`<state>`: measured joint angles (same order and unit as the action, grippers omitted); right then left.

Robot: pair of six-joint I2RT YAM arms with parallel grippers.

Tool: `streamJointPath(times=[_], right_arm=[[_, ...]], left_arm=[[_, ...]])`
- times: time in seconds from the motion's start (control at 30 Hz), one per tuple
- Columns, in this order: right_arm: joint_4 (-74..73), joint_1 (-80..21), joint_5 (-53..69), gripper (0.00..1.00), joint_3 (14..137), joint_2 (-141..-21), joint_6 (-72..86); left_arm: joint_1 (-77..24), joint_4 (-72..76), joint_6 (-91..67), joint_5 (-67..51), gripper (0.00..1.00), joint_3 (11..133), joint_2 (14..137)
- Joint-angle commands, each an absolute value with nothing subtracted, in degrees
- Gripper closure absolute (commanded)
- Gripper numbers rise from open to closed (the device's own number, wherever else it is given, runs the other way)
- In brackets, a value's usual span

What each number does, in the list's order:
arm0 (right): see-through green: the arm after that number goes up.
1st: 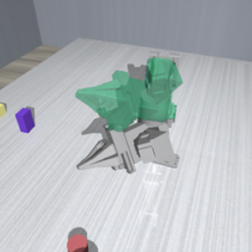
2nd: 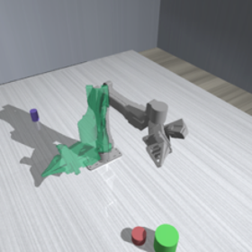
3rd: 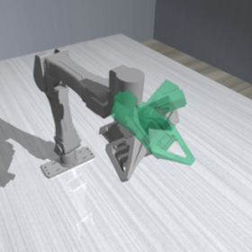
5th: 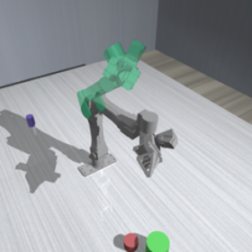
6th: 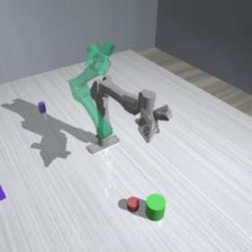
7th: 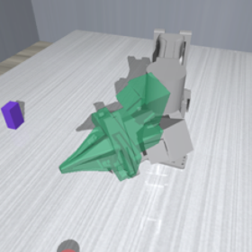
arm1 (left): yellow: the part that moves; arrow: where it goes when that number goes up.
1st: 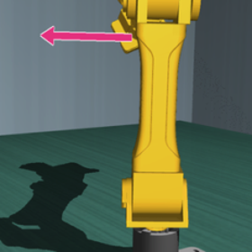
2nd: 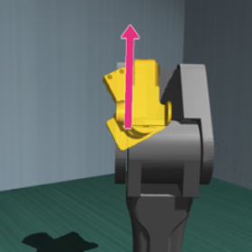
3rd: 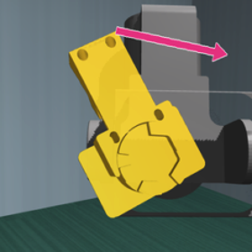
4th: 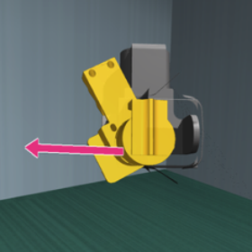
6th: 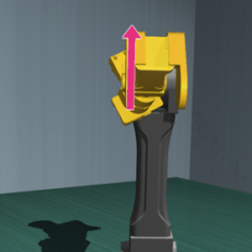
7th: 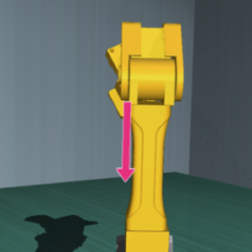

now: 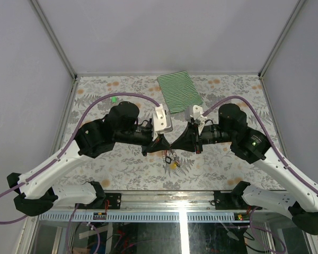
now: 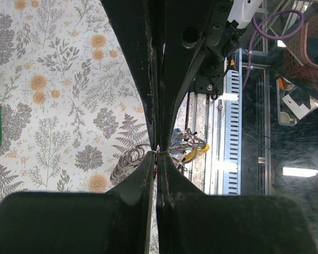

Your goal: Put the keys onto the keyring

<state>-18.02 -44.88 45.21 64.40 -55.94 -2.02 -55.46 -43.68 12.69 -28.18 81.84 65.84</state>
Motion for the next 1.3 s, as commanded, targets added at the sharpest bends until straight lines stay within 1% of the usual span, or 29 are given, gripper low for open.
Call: streamJointPath(times=[0.0, 0.03, 0.13, 0.23, 0.37, 0.5, 0.63, 0.93, 1.27], right_arm=[[-14.68, -45.08, 45.97, 1.00, 63.94, -53.25, -2.89], [-14.04, -45.09, 46.34, 1.00, 63.77, -52.66, -2.78], [-11.27, -45.08, 47.37, 1.00, 63.01, -50.95, -2.13], [-7.76, -45.02, 47.98, 1.00, 62.27, -48.98, -0.75], [-4.86, -45.05, 48.01, 1.00, 62.01, -46.31, 0.56], [-1.80, -45.04, 48.83, 1.00, 61.22, -44.94, 2.46], [1.25, -45.09, 49.96, 1.00, 60.22, -44.00, 4.45], [3.01, -45.09, 51.30, 1.00, 59.77, -44.33, 5.47], [2.58, -45.03, 51.07, 1.00, 59.72, -43.74, 5.14]], left_arm=[[-55.64, -39.87, 13.05, -29.67, 0.96, 82.86, 63.85], [-55.59, -38.94, 12.87, -30.12, 0.90, 82.28, 63.24], [-55.70, -35.37, 12.01, -31.72, 0.77, 80.10, 61.25], [-55.65, -29.15, 10.54, -32.64, 0.72, 76.00, 58.13], [-55.64, -16.16, 6.96, -32.48, 0.68, 68.37, 53.33], [-55.69, -5.71, 4.50, -31.64, 0.67, 62.84, 49.77], [-55.68, -0.17, 3.09, -31.98, 0.66, 60.38, 48.40], [-55.64, 4.61, 0.83, -39.04, 0.66, 59.10, 49.15], [-55.65, 4.87, 0.68, -40.82, 0.67, 58.97, 50.37]])
